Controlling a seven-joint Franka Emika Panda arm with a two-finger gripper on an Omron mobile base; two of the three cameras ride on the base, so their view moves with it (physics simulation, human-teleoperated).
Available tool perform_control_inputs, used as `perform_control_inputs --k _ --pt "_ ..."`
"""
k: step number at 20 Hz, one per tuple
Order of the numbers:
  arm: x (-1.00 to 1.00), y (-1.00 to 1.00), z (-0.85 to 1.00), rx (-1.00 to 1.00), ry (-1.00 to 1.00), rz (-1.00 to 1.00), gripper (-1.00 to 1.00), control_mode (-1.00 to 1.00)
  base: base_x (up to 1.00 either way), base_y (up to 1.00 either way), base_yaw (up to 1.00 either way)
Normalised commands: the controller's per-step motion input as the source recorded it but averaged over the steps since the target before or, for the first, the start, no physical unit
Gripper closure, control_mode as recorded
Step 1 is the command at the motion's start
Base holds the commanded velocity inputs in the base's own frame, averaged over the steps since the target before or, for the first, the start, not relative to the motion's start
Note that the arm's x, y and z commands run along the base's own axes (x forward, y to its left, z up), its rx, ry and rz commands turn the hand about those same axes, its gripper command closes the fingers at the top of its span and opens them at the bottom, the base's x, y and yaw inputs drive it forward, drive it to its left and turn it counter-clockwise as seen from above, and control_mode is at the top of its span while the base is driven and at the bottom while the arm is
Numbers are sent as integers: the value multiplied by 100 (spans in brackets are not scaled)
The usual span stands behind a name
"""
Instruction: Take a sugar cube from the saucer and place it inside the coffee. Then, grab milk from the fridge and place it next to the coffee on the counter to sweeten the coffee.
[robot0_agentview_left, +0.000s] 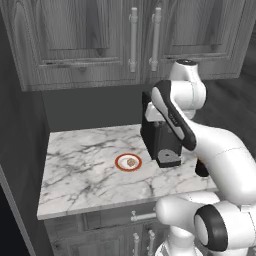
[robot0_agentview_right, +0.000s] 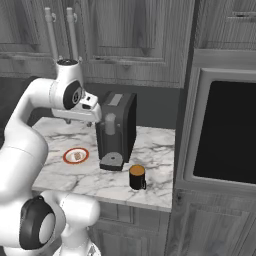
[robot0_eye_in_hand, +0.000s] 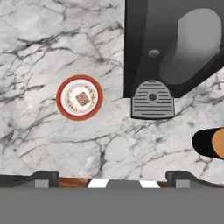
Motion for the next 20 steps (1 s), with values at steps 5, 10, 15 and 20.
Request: perform_control_inputs --k 5,10,15,20 --pt "-8 60 -58 -2 10 1 -100 -100 0 0 0" --pt "1 43 -75 -6 15 0 -100 -100 0 0 0" --pt "14 27 -70 -11 18 9 -100 -100 0 0 0" --pt "20 22 -49 -4 4 4 -100 -100 0 0 0"
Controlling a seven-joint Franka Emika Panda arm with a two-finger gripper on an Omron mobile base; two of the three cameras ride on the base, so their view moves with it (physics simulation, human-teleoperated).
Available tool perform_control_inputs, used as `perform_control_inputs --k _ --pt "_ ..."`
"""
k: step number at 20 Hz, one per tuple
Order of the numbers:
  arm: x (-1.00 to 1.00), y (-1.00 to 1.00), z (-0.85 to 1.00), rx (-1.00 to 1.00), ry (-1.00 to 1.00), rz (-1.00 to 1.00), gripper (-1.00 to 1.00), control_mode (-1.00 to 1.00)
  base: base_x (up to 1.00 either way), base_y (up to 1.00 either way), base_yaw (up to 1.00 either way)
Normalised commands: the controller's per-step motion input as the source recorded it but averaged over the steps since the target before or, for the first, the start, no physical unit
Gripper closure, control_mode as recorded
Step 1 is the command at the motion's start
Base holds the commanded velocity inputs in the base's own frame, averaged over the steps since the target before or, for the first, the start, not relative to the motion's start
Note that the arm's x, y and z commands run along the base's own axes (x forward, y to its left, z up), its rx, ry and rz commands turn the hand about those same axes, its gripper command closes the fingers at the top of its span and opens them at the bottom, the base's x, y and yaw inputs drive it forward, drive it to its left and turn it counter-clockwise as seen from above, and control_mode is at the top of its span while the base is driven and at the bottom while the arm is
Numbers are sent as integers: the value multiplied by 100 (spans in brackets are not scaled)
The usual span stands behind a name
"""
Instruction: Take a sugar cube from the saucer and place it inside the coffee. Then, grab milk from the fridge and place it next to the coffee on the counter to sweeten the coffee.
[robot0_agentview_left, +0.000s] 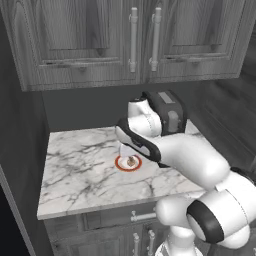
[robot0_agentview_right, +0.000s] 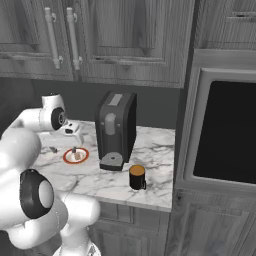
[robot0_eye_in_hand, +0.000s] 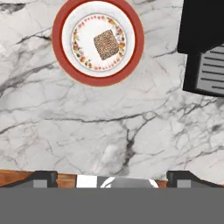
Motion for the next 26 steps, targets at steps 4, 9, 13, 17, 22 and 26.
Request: perform_control_inputs --k 4,9,13,17,22,26 --pt "28 7 -36 0 0 0 -100 -100 0 0 0" --pt "22 0 -45 1 0 0 -100 -100 0 0 0" --pt "12 0 -25 1 0 0 -100 -100 0 0 0" --pt "24 0 -32 0 0 0 -100 -100 0 0 0" --pt "22 0 -13 0 0 0 -100 -100 0 0 0" --pt "26 0 -5 0 0 0 -100 -100 0 0 0"
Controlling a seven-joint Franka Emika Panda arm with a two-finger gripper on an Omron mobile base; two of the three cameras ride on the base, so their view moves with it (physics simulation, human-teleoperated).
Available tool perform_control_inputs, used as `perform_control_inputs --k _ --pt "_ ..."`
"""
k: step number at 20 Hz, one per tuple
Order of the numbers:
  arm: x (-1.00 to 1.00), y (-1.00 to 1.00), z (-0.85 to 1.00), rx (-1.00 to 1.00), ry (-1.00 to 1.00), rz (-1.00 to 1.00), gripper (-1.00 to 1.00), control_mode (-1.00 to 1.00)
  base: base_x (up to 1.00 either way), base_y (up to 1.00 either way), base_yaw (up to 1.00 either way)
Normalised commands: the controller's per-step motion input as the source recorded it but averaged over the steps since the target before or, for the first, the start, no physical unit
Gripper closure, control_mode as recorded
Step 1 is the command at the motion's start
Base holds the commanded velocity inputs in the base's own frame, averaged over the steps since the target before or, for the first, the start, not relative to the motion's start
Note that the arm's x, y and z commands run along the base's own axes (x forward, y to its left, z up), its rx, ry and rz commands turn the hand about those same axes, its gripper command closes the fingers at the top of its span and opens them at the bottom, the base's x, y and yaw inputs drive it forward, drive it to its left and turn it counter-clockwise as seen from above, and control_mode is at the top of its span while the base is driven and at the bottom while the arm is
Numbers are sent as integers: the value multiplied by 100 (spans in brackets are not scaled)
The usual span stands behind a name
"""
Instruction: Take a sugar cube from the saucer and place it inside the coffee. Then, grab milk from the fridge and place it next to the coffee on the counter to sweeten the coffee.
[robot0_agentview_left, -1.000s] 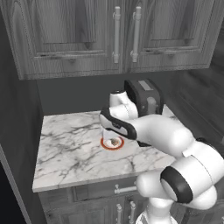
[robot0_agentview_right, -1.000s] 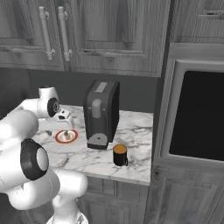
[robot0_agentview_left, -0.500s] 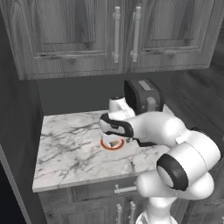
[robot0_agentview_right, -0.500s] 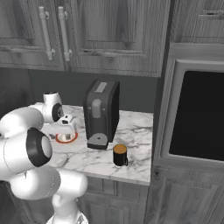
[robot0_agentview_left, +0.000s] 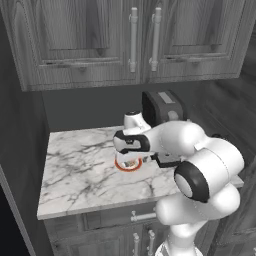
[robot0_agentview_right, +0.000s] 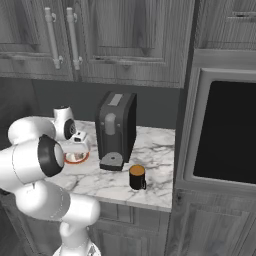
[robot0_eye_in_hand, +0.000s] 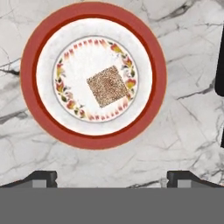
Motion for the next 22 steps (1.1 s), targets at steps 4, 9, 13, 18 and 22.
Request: perform_control_inputs --k 4,9,13,18,22 --pt "25 0 -13 0 0 0 -100 -100 0 0 0" --pt "24 0 -22 0 0 0 -100 -100 0 0 0" --pt "24 8 -23 0 0 0 -100 -100 0 0 0" --pt "18 13 -27 0 0 0 100 -100 0 0 0" --pt "33 3 -25 0 0 0 100 -100 0 0 0"
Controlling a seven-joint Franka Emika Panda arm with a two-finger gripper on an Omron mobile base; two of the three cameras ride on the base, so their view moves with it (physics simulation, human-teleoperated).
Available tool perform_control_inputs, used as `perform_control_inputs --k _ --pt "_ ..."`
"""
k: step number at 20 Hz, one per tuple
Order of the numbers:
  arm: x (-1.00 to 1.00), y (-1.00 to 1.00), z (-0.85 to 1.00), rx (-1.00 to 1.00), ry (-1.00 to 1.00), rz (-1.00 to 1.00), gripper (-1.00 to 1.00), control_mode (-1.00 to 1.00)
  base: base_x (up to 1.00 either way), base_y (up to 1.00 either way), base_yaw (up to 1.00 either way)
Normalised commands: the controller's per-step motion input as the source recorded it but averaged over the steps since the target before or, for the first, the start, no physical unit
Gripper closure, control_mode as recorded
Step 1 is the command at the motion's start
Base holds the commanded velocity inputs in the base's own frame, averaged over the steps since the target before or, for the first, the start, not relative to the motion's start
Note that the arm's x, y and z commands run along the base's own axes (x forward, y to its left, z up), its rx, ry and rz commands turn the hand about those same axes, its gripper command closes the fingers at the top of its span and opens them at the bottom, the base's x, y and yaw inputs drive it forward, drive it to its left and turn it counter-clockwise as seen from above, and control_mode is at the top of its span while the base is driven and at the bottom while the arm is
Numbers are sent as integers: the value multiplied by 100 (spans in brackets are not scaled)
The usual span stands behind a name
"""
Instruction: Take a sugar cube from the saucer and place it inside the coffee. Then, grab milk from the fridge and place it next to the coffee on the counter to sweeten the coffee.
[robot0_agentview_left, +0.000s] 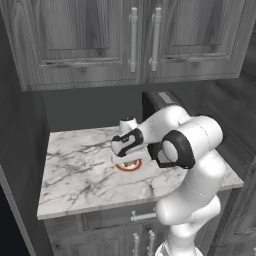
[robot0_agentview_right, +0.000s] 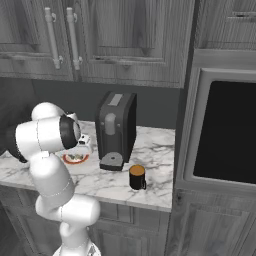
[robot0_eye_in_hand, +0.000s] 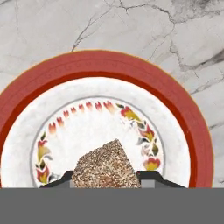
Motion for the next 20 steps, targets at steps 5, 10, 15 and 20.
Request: perform_control_inputs --k 5,10,15,20 --pt "37 0 -12 0 -1 0 100 -100 0 0 0" --pt "-53 -15 29 6 -10 0 100 -100 0 0 0" --pt "-100 -61 67 11 -23 -3 100 -100 0 0 0" --pt "-99 -95 59 12 -14 -8 100 -100 0 0 0"
